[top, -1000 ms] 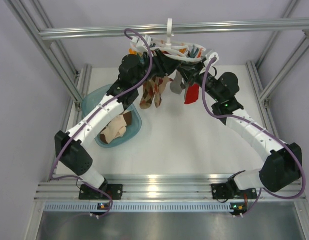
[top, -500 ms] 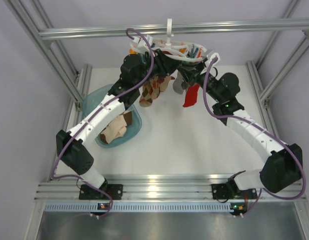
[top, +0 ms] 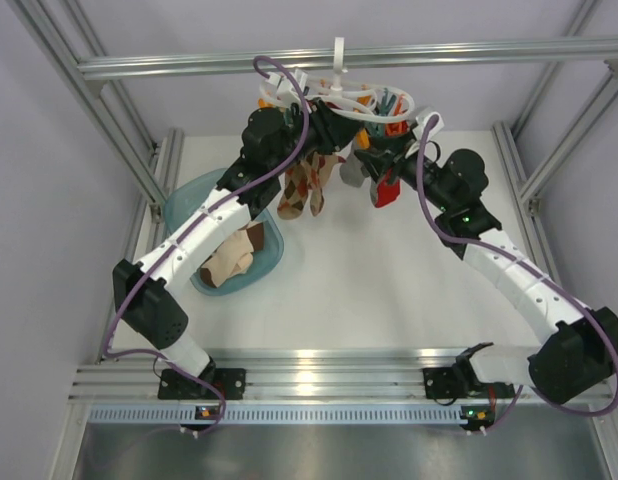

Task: Clip the socks to the hanger
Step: Open the clamp at the hanger.

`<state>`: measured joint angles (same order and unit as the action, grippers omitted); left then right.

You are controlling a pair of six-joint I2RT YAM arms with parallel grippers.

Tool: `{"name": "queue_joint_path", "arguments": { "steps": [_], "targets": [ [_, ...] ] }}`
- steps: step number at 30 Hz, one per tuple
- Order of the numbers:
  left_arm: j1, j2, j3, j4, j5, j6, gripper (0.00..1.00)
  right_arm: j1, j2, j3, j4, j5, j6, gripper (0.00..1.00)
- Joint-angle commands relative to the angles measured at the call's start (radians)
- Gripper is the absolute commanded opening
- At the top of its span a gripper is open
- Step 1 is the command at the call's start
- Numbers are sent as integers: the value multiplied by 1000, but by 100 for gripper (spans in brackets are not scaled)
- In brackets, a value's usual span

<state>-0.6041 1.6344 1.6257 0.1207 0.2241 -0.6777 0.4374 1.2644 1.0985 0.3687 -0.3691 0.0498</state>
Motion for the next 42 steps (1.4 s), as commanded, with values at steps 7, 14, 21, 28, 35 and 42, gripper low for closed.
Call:
{"name": "queue_joint_path", "arguments": {
  "steps": [7,14,21,28,35,42],
  "targets": [
    [9,8,13,34,8,38,0,-12,47,37,19,-50,-15,33],
    [9,7,0,40,18,38,0,-11,81,66,45,-44,-10,31],
    [9,-1,-13,27,14,44,0,-11,60,61,73,-34,19,34],
    [9,-7,-21,11,4,58,0,-9,52,58,134,-11,22,37],
    [10,-5,-15,-10,1,60,0,-5,56,61,170,-24,9,31],
    [9,1,-10,-18,15,24,0,1,55,52,165,-37,-31,0]
  ]
}}
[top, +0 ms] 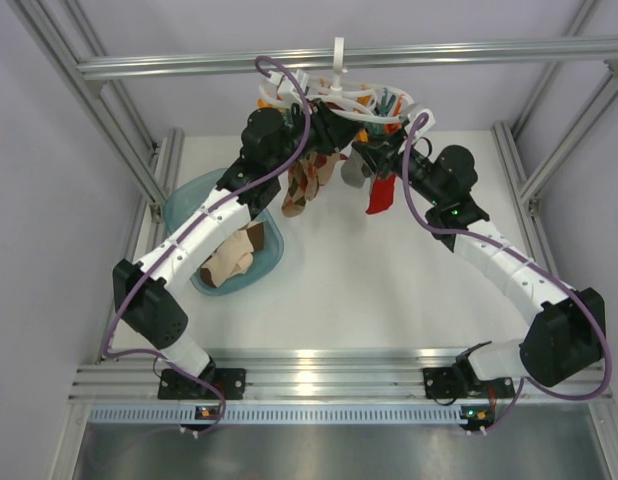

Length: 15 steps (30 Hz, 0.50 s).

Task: Clip the socks to the hanger
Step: Open the clamp at the hanger.

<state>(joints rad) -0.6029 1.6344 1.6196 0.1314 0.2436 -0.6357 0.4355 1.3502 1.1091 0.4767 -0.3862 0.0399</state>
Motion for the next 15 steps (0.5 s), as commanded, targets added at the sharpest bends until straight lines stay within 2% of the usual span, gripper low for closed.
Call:
{"name": "queue_joint_path", "arguments": {
  "steps": [1,2,6,10,15],
  "targets": [
    [8,1,-4,-30,-4,-21,1,5,-31,41,57,-20,-23,0],
    [6,-1,-7,-30,-3,-30,3,5,-31,41,57,-20,-21,0],
    [6,5,-7,-30,-17,-45,24,6,-29,40,60,-17,-18,0],
    [6,15,3,-33,-44,-65,38,8,-34,35,62,-10,-14,0],
    [6,31,32,-41,-98,-94,42,23,-39,14,69,16,-12,0]
  ]
}}
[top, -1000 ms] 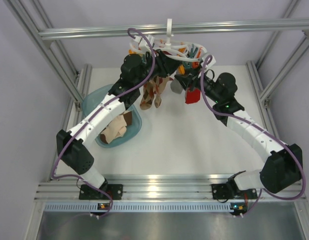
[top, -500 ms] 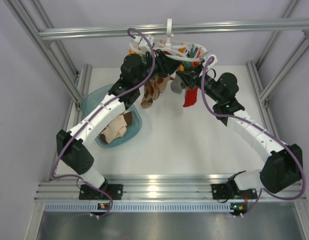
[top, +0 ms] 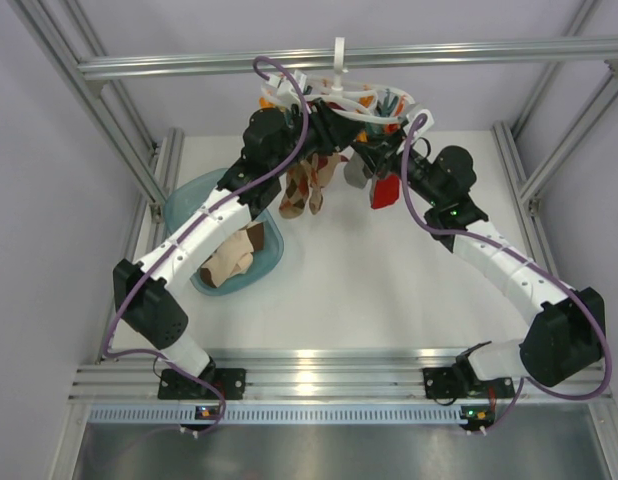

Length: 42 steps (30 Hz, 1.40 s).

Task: Clip the socks to the hanger
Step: Open the clamp at the hanger, then move the bin to the center of the board.

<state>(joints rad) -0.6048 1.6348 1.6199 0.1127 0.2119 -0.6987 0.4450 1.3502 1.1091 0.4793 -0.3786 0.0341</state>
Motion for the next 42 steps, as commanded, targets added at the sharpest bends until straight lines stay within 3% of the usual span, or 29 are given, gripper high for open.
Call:
{"name": "queue_joint_path", "arguments": {
  "steps": [1,8,11,12,13,14,15,17,18,20,23,26,30,31,33,37,42],
  "targets": [
    [7,39,37,-24,-66,-38,43,15,-42,12,67,13,-3,0],
    [5,51,57,-21,-97,-55,40,23,-46,3,70,15,1,0],
    [7,57,66,-19,-94,-58,25,23,-46,-2,62,9,0,0],
    [7,59,67,-18,-92,-58,14,24,-51,-5,59,9,-3,0],
    [7,62,72,-16,-80,-58,9,23,-52,-8,55,6,-5,1],
    [8,62,71,-16,-78,-56,4,23,-57,-15,38,7,-7,6],
    [7,60,69,-19,-78,-53,0,24,-66,-21,30,9,-8,22],
    [7,57,61,-22,-72,-39,0,21,-82,-41,1,10,-10,39],
    [7,56,57,-22,-72,-33,0,21,-100,-49,-14,13,-11,52],
    [8,50,43,-18,-68,-22,0,17,-120,-66,-72,12,-14,67],
    [7,45,31,-5,-63,-2,0,14,-151,-72,-151,-11,-26,75],
    [7,45,34,-2,-48,13,0,12,-163,-97,-195,-115,-58,78],
    [8,53,44,-7,-39,27,0,33,-85,-36,-396,-359,-211,81],
    [8,53,46,-7,-37,30,0,59,-66,-11,-510,-356,-255,82],
    [7,54,46,-5,-34,31,0,76,-36,-32,-547,-327,-357,81],
    [8,53,38,1,-31,24,0,145,24,-72,-555,-272,-491,64],
    [8,71,41,13,-19,-1,0,236,163,-94,-323,-180,-649,50]
  ]
}}
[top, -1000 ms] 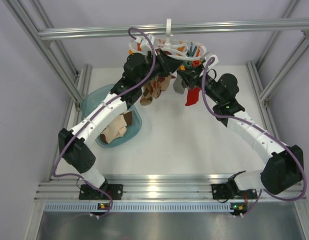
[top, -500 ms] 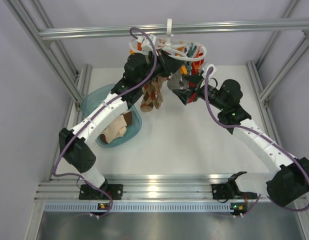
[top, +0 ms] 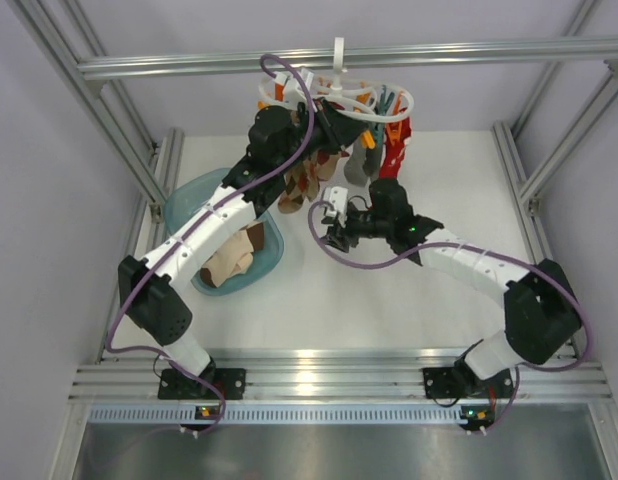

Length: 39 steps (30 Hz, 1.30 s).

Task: Clip the socks to the hanger
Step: Move the bin to the center of the board.

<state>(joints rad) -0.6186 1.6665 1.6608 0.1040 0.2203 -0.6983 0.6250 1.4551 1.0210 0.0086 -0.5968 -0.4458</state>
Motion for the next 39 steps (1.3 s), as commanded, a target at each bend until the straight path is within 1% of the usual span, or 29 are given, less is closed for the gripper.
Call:
{"name": "queue_joint_path", "arguments": {
  "steps": [1,3,6,8,9,13,16,19,25,29,31,32,37,39],
  "targets": [
    [23,42,7,23,-24,-13,0,83,82,1,174,48,-198,48],
    [20,52,16,22,-22,-20,0,110,155,30,215,69,-261,45],
    [20,56,24,19,-21,-14,0,145,236,97,273,87,-297,42],
    [22,55,25,16,-19,-9,0,179,281,169,264,110,-336,41],
    [22,56,24,17,-18,-9,0,186,325,189,266,115,-341,41],
    [20,61,25,17,-13,-17,0,225,409,295,281,138,-358,40],
    [22,64,28,19,-12,-18,0,240,468,371,257,141,-361,38],
    [20,64,30,17,-12,-18,0,245,528,437,232,129,-349,38],
    [22,64,28,8,-10,-17,0,249,662,570,85,160,-398,39],
    [22,64,30,8,-10,-12,0,248,666,568,-14,163,-445,40],
    [22,65,31,8,-10,-13,0,248,645,544,-125,146,-479,40],
    [22,68,33,8,-7,-13,0,248,633,525,-151,143,-493,40],
    [23,72,40,10,-2,-18,0,246,522,397,-268,137,-563,38],
    [22,73,42,11,1,-21,0,246,466,375,-332,105,-576,38]
  ]
}}
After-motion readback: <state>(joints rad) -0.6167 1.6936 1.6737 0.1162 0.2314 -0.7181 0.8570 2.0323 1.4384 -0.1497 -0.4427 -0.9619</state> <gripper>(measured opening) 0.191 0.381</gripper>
